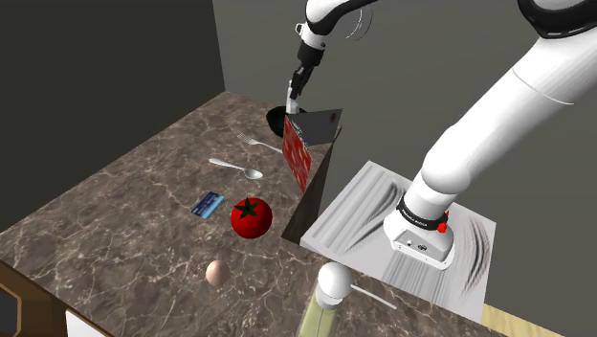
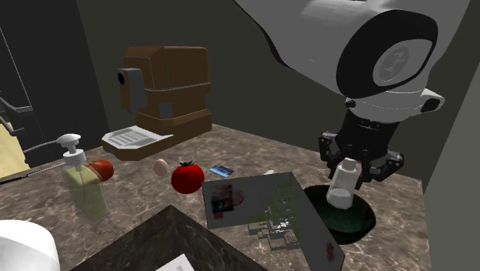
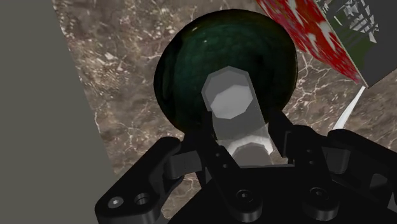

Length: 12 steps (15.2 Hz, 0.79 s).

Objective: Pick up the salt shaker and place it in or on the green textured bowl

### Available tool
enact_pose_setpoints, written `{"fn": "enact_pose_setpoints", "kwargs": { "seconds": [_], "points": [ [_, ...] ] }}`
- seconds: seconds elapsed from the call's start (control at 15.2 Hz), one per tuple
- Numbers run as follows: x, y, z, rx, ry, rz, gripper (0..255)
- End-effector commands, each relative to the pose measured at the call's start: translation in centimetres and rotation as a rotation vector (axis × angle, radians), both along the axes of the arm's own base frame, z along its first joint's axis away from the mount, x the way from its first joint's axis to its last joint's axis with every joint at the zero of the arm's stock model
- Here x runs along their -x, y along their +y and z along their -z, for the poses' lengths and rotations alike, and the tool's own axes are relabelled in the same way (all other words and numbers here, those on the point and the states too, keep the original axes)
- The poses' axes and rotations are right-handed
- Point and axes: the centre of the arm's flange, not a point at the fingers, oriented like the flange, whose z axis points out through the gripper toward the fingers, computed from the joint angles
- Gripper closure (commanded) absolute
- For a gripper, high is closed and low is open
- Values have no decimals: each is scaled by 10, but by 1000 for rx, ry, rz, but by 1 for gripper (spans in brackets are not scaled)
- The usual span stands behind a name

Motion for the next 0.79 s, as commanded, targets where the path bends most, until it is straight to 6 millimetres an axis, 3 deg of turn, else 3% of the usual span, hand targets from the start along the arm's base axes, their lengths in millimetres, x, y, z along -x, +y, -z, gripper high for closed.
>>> {"fn": "enact_pose_setpoints", "kwargs": {
  "seconds": [0.0, 0.53, 0.59, 0.73],
  "points": [
    [0, 0, 11, 0, -1, 0, 255],
    [0, 0, 11, 0, -1, 0, 255],
    [0, 0, 11, 0, -1, 0, 0],
    [0, 0, 11, 0, -1, 0, 0]
  ]
}}
